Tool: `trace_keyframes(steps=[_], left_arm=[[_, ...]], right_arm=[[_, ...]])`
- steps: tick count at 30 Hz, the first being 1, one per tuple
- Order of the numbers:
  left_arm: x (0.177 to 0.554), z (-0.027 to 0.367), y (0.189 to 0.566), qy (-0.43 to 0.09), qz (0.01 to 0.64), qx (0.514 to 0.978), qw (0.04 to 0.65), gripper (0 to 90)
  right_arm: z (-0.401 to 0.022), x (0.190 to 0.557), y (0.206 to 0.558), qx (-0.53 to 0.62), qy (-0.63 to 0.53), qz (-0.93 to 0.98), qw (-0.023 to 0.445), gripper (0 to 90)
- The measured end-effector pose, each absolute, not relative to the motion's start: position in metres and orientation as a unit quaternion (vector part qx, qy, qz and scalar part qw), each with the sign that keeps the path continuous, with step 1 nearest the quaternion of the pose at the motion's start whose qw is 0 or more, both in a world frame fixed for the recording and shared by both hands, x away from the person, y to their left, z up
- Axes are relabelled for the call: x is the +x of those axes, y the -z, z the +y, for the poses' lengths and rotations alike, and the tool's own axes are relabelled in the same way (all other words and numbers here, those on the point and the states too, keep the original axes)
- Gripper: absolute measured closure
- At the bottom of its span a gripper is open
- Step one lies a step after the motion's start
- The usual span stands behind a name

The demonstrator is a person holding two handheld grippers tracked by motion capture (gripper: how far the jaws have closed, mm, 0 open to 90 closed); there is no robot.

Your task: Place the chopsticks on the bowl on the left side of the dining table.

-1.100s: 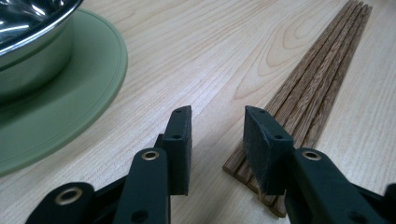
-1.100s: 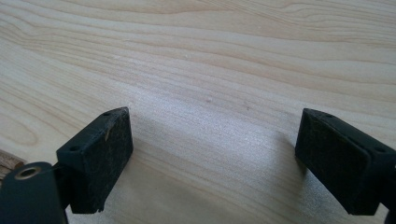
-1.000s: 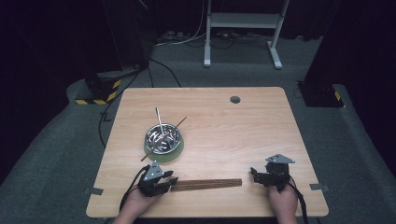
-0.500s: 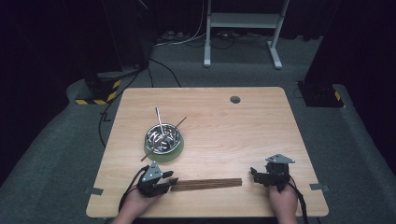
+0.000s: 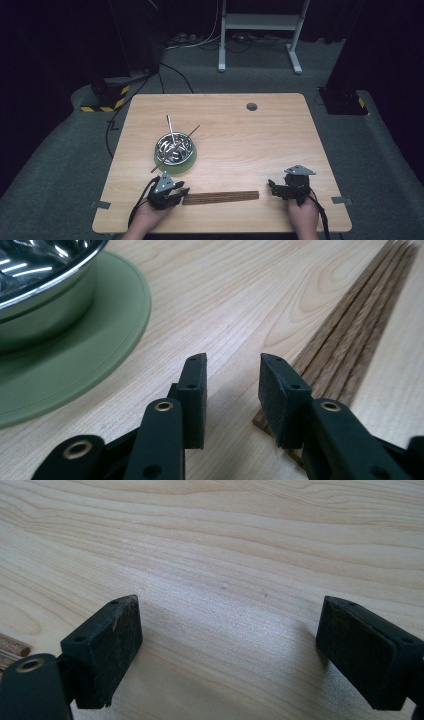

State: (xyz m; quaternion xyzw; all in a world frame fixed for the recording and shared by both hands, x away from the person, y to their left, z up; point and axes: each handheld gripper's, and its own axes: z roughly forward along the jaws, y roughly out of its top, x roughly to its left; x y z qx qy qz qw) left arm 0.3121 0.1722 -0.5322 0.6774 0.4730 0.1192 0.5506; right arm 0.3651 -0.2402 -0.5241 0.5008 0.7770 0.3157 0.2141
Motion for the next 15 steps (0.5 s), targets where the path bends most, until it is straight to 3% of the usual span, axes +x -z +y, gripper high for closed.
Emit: trace_keyframes(steps=[3,15], left_arm=[[0.3071,0.1734,0.5316,-0.104,0.445,0.690,0.560,62.9],[0.3121,0.1694,0.5338,-0.128,0.469,0.688,0.539,67.3]], right_arm=[[-0.2403,0.3652,0.5241,0.500,-0.315,0.777,0.215,11.2],[-0.2403,0.3652,0.5241,0.500,-0.316,0.777,0.215,11.2]])
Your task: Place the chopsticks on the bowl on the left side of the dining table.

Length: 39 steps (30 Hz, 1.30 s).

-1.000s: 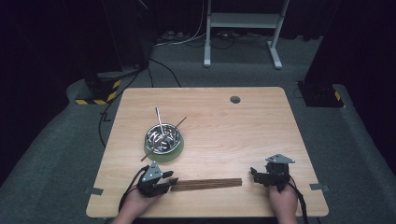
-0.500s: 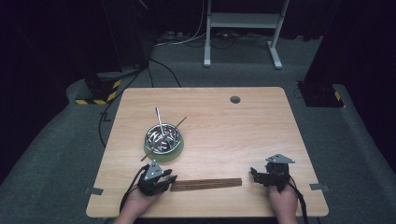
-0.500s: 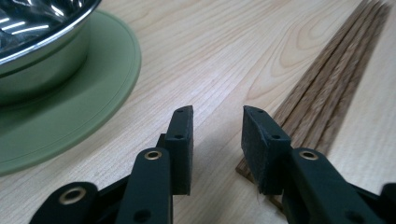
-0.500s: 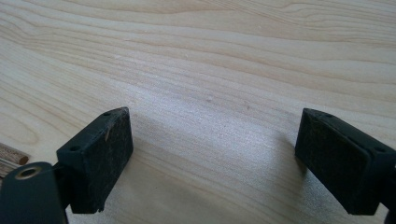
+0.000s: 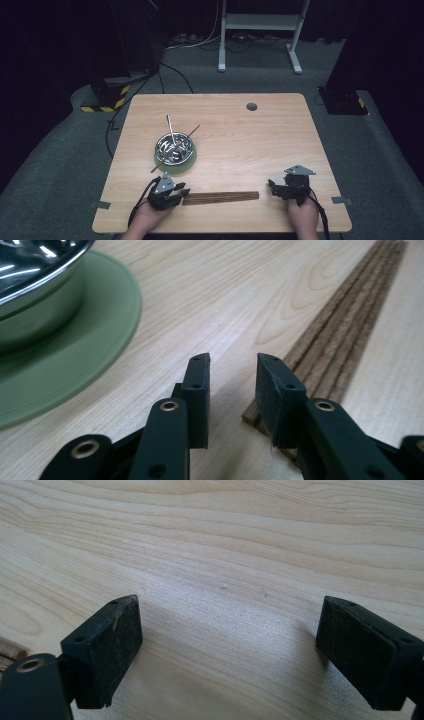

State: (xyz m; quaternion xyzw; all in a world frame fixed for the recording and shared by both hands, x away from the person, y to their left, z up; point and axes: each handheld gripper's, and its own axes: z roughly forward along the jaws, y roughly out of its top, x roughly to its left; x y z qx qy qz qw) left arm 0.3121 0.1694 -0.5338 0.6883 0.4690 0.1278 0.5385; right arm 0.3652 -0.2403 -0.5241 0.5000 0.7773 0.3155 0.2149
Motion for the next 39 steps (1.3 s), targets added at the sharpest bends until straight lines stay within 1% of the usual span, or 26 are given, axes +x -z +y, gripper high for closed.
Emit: trace_keyframes(steps=[3,5,6,8,13,16,21,25,28,32,35,39], left_arm=[[0.312,0.169,0.534,-0.129,0.470,0.687,0.539,67.0],[0.308,0.172,0.532,-0.112,0.452,0.688,0.557,65.7],[0.306,0.173,0.532,-0.110,0.439,0.696,0.558,65.0],[0.305,0.170,0.533,-0.108,0.438,0.700,0.553,65.0],[0.308,0.169,0.534,-0.115,0.445,0.703,0.543,67.1],[0.310,0.166,0.535,-0.130,0.457,0.697,0.537,67.2],[0.312,0.167,0.535,-0.132,0.466,0.692,0.535,66.6],[0.313,0.162,0.535,-0.136,0.440,0.714,0.527,64.1],[0.318,0.158,0.534,-0.130,0.439,0.714,0.530,63.6],[0.322,0.155,0.536,-0.130,0.427,0.728,0.521,62.9],[0.323,0.155,0.536,-0.121,0.435,0.722,0.523,63.8],[0.324,0.155,0.536,-0.117,0.442,0.715,0.529,68.1]], right_arm=[[-0.240,0.365,0.524,0.499,-0.315,0.778,0.215,11.2],[-0.240,0.365,0.524,0.500,-0.316,0.777,0.215,11.2],[-0.240,0.365,0.524,0.501,-0.316,0.777,0.214,11.2],[-0.240,0.365,0.524,0.500,-0.316,0.777,0.215,11.2],[-0.241,0.365,0.524,0.499,-0.315,0.778,0.215,11.3],[-0.241,0.365,0.524,0.498,-0.316,0.778,0.215,11.4],[-0.240,0.365,0.524,0.498,-0.316,0.779,0.215,11.4],[-0.240,0.365,0.524,0.496,-0.316,0.779,0.216,11.4],[-0.240,0.365,0.524,0.495,-0.316,0.780,0.217,11.4],[-0.240,0.364,0.524,0.496,-0.316,0.781,0.209,11.4],[-0.240,0.364,0.524,0.495,-0.316,0.782,0.210,11.4],[-0.240,0.364,0.524,0.494,-0.317,0.783,0.207,11.4]])
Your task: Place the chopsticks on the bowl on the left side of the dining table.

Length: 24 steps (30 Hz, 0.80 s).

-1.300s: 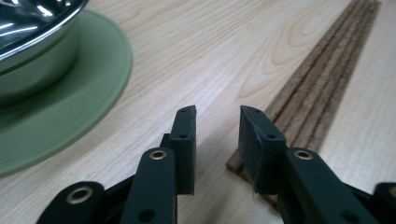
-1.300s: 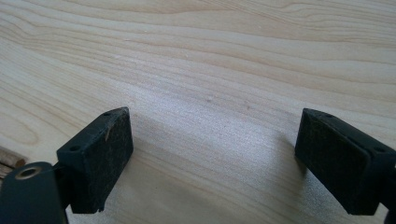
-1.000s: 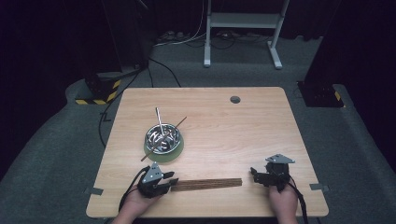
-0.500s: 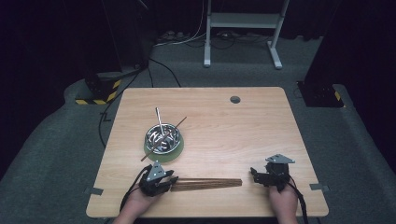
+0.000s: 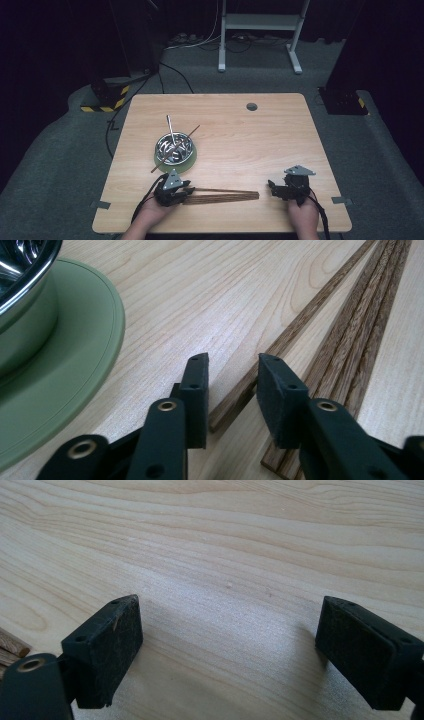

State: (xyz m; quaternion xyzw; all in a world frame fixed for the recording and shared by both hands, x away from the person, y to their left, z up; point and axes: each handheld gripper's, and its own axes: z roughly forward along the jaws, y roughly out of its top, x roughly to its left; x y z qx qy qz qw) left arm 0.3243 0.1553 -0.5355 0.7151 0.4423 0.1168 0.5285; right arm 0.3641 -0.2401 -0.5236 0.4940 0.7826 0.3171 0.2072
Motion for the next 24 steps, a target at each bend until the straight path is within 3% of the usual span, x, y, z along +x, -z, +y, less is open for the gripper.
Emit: trace_keyframes(steps=[19,24], left_arm=[[0.3244,0.1582,0.5350,-0.116,0.454,0.708,0.528,80.4],[0.3218,0.1592,0.5354,-0.123,0.459,0.703,0.529,77.4]], right_arm=[[-0.2396,0.3638,0.5236,0.493,-0.317,0.784,0.206,11.5],[-0.2397,0.3639,0.5236,0.493,-0.317,0.784,0.206,11.5]])
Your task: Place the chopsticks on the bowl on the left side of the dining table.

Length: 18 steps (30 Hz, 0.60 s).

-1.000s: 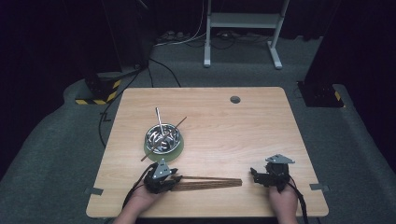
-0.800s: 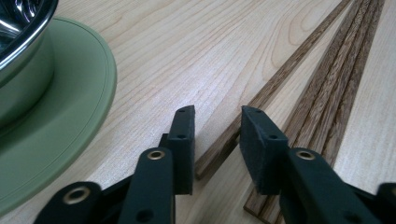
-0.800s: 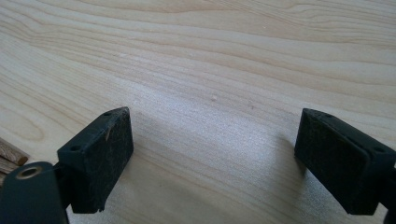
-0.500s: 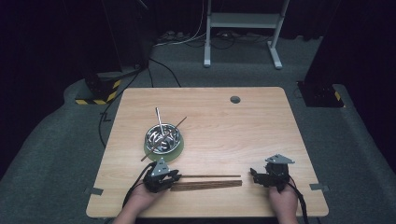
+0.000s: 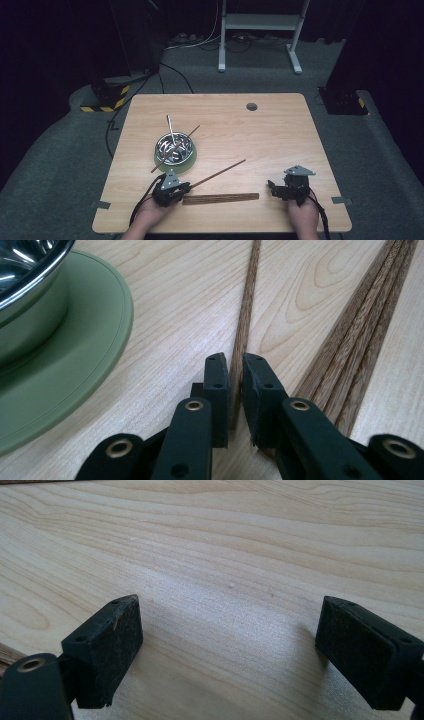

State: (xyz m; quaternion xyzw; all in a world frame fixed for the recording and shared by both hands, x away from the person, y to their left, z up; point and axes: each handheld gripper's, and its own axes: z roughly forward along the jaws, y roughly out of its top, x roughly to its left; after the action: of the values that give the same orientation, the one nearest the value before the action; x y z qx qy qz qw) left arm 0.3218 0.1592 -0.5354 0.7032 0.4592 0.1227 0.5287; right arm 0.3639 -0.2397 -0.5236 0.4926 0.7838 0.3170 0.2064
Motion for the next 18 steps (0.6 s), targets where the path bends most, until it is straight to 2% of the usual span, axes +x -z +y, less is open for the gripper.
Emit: trace_keyframes(steps=[1,2,4,7,18], left_arm=[[0.322,0.159,0.535,-0.124,0.461,0.700,0.531,77.4],[0.323,0.159,0.535,-0.125,0.460,0.703,0.528,71.5],[0.329,0.155,0.535,-0.125,0.474,0.694,0.528,65.7],[0.328,0.149,0.535,-0.135,0.467,0.702,0.521,64.9],[0.327,0.149,0.535,-0.131,0.464,0.701,0.525,81.2]], right_arm=[[-0.240,0.364,0.524,0.494,-0.317,0.783,0.205,11.5],[-0.240,0.364,0.524,0.492,-0.317,0.784,0.207,11.5],[-0.239,0.364,0.523,0.494,-0.317,0.783,0.203,11.4],[-0.239,0.364,0.523,0.494,-0.317,0.783,0.204,11.5],[-0.239,0.364,0.523,0.494,-0.317,0.783,0.204,11.5]])
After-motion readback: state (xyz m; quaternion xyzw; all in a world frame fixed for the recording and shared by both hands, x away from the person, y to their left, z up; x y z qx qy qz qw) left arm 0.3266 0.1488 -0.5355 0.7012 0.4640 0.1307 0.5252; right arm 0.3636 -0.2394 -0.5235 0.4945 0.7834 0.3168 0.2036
